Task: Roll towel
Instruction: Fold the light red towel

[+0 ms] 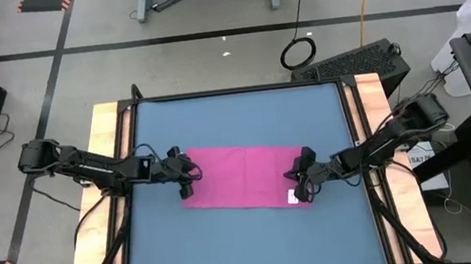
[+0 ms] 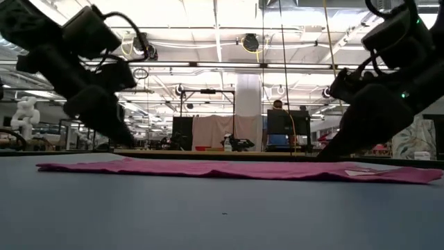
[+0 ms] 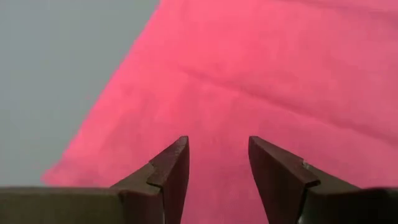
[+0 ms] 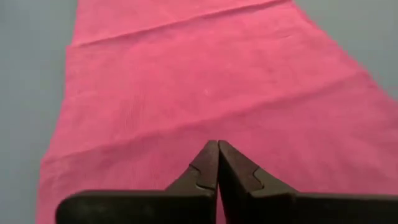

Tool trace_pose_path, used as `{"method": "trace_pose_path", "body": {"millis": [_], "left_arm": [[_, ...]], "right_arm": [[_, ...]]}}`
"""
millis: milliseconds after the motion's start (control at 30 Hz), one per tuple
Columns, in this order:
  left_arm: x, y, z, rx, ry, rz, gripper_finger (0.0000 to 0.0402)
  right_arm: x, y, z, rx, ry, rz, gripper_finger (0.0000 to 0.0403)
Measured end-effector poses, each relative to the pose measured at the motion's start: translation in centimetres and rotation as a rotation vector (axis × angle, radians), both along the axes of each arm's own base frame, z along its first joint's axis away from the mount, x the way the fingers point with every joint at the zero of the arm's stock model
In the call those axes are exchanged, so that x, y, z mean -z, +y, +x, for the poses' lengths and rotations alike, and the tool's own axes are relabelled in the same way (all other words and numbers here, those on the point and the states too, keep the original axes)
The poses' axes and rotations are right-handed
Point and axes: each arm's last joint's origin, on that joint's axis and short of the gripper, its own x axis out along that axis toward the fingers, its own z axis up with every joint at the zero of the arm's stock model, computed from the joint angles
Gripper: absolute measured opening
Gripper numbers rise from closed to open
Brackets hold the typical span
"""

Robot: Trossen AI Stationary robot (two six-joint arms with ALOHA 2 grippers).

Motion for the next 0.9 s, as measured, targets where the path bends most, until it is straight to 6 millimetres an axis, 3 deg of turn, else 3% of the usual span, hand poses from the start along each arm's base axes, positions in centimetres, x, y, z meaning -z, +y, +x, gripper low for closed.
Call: {"method": "trace_pose_path", "body": {"millis": [167,400,600,900], "left_arm": [[-1.7,-0.1,0.9,-0.008,-0.074,-0.016,0.0171],[-1.3,-1.1,0.5,-0.075,-0.049,-0.209,0.0171],[0.2,-2.1,0.2,-0.114,0.057,-0.267,0.0171],[2.4,-0.5,0.5,-0.232,0.173,-0.091,0.0171]], "right_arm": [[-2.1,-0.5,-1.0,0.028,0.055,-0.083,0.0],[-2.6,-2.4,-2.8,0.172,0.245,-0.242,0.0],[-1.4,-2.5,-3.3,0.174,0.267,-0.184,0.0],[-0.1,-0.5,-3.6,0.177,0.261,-0.011,0.0]]}}
